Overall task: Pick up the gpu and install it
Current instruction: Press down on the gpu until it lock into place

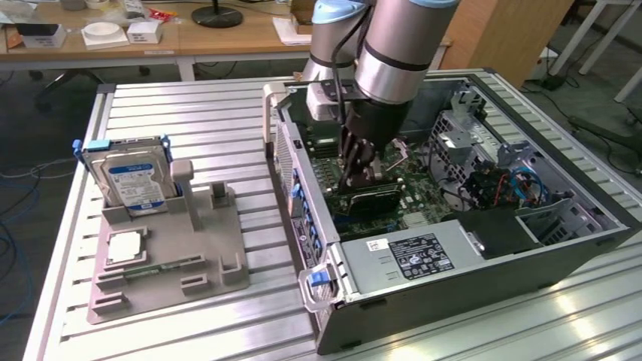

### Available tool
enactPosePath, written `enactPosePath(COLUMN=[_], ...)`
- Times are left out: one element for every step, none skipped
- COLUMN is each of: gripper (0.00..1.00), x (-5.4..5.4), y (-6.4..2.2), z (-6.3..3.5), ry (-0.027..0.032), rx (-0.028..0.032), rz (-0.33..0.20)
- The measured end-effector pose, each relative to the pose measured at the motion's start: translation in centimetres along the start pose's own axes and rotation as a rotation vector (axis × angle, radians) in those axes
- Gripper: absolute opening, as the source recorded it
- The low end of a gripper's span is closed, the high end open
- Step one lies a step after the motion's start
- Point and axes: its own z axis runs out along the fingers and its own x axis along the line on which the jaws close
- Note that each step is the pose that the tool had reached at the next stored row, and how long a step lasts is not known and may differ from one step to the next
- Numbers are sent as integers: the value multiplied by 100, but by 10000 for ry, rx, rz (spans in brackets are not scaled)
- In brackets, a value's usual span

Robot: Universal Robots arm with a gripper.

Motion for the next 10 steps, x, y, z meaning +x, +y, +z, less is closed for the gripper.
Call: enactPosePath(gripper=[10,10,10,10,10,10,10,10,10,10], x=[-4,-11,-20,-22,-23,-24,-25,-30,-40,-49], y=[-1,-3,-2,1,5,8,12,14,14,13], z=[-3,-5,-15,-40,-82,-116,-148,-174,-186,-188], ry=[6,20,30,35,35,34,35,37,42,46], rx=[-115,-202,-232,-249,-254,-260,-271,-289,-326,-410], rz=[2,4,7,7,7,7,6,7,7,7])
